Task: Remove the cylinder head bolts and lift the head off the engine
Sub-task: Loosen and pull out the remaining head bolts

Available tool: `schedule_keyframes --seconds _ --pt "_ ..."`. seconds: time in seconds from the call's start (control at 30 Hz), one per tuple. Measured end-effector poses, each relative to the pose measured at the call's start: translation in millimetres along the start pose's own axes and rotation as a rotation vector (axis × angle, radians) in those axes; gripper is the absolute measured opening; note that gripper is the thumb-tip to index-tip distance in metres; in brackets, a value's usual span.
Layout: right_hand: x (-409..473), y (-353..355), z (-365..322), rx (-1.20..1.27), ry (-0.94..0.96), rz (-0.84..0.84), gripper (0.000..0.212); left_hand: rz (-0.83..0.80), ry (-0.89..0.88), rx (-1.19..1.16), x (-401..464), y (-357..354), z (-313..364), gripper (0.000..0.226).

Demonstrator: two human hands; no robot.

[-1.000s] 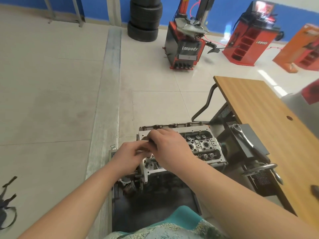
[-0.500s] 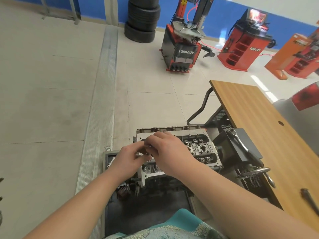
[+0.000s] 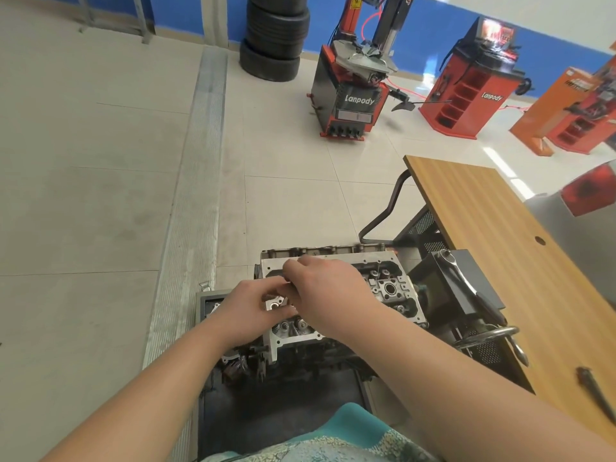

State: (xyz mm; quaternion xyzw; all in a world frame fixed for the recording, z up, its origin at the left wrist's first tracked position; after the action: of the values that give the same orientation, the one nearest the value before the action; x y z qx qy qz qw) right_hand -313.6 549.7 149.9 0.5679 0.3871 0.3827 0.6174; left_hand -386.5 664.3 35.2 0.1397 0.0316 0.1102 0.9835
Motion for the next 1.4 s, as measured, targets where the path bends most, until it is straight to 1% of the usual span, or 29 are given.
schedule_keyframes --seconds 0.03,0.07,0.1,0.13,0.17,0.2,0.27,0.3,0.4,0.47,0.5,0.57,0.6,0.67,0.7,0.77,0.8,0.83,0.87,0.93,1.0,1.03,1.07,1.13,1.17,1.23,1.3,1.33,1.4 --pt "-1.5 0.1 0.8 0.028 0.059 -0.01 0.011 -0.021 0.019 0.005 0.2 1.3 -3.6 0.042" --pt "-3.4 1.0 0.8 0.046 0.123 -0.023 0.017 -0.018 0.042 0.023 0.0 2.4 -5.3 0.043" --pt "-6.2 3.0 -0.6 0.08 0.183 -0.019 0.026 -0.005 0.066 0.035 -0.1 3.2 -4.9 0.036" --pt "-8.1 6.0 -2.1 0.112 0.176 0.002 0.028 0.015 0.083 0.043 0.0 3.2 -4.4 0.022" --pt "-8.8 9.0 -3.3 0.125 0.125 0.034 0.026 0.031 0.089 0.039 -0.3 2.5 -1.6 0.015" --pt "-7.8 10.3 -3.3 0.116 0.042 0.042 0.029 0.049 0.075 0.034 0.1 1.6 1.2 0.02" --pt "-1.8 6.2 -0.1 0.035 -0.117 -0.016 0.036 0.081 0.046 0.019 1.3 -0.6 3.7 0.024" --pt "-0.3 2.9 0.1 -0.005 -0.141 -0.049 0.032 0.083 0.034 0.007 0.9 -2.3 5.2 0.022" --pt "-1.4 1.7 -0.4 -0.008 -0.053 -0.069 0.012 0.042 0.033 -0.012 -3.5 -3.5 5.7 0.029" --pt "-6.8 3.4 -1.7 0.041 0.041 -0.05 0.022 0.055 0.04 0.003 -4.3 -0.8 1.2 0.042" --pt "-8.2 5.1 -2.9 0.104 0.047 -0.024 0.025 0.074 0.042 0.025 -4.5 0.9 2.1 0.047" --pt "-7.8 6.1 -4.4 0.192 -0.03 0.005 0.035 0.097 0.048 0.078 -2.9 1.8 6.5 0.048" --pt "-5.5 3.4 -3.7 0.184 -0.091 -0.007 0.041 0.115 0.051 0.081 -2.1 1.7 8.6 0.041" --pt "-0.8 -2.8 -0.3 0.093 -0.192 -0.084 0.037 0.144 0.037 0.025 -3.4 0.4 11.0 0.027" --pt "-0.5 -4.9 0.0 0.065 -0.192 -0.105 0.03 0.145 0.024 -0.002 -4.8 0.2 11.7 0.028" --pt "-3.0 -4.7 -1.6 0.076 -0.116 -0.118 0.01 0.099 0.022 -0.027 -9.0 -1.4 10.2 0.042" --pt "-5.1 -3.8 -3.0 0.092 -0.046 -0.109 0.012 0.07 0.034 -0.015 -10.8 -2.4 8.7 0.048" --pt "-7.2 -2.7 -4.1 0.115 0.021 -0.103 0.021 0.063 0.049 0.008 -11.5 -2.8 8.6 0.048" --pt "-8.4 -0.7 -4.8 0.166 0.054 -0.079 0.025 0.072 0.062 0.039 -11.0 -2.7 7.9 0.044" --pt "-8.2 2.9 -5.7 0.221 -0.008 -0.048 0.023 0.106 0.064 0.078 -8.3 -3.0 9.4 0.039" --pt "-3.8 -0.5 -2.5 0.139 -0.139 -0.061 0.033 0.136 0.036 0.05 -6.0 -4.4 10.9 0.034" --pt "-1.5 -1.4 -0.3 0.08 -0.182 -0.082 0.034 0.139 0.021 0.016 -5.6 -4.9 10.6 0.034" --pt "-1.0 -2.8 0.2 0.049 -0.177 -0.085 0.03 0.128 0.02 -0.013 -6.1 -5.5 9.7 0.036" --pt "-2.3 -3.0 -2.4 0.037 -0.088 -0.095 0.011 0.066 0.054 -0.036 -9.1 -6.4 8.1 0.038" --pt "-4.2 -1.9 -4.3 0.039 -0.018 -0.093 0.012 0.045 0.074 -0.03 -10.2 -6.1 7.4 0.038" --pt "-8.0 -0.1 -5.1 0.067 0.079 -0.069 0.027 0.071 0.075 0.004 -10.3 -2.2 7.8 0.04" --pt "-7.3 4.7 -4.3 0.172 0.016 -0.01 0.032 0.116 0.047 0.046 -8.4 1.5 10.2 0.049" --pt "-5.3 3.4 -2.0 0.195 -0.057 -0.016 0.036 0.13 0.038 0.052 -7.2 1.8 11.1 0.051" --pt "0.2 -1.2 3.2 0.133 -0.182 -0.085 0.037 0.15 0.016 0.0 -6.2 0.4 11.8 0.044"
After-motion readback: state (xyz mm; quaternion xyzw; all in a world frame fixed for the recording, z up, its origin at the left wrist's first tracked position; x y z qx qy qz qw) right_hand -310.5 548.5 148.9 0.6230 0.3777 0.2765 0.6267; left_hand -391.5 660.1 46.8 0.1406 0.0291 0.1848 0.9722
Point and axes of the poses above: each hand's wrist, its own x-axis towards the middle knuckle, its own y-axis out of the back of the hand, z = x × y, the point moved 4 cm from there along x, towards the middle knuckle, and after that the axes turned 6 degrees about -x, right-handed, at the moved point
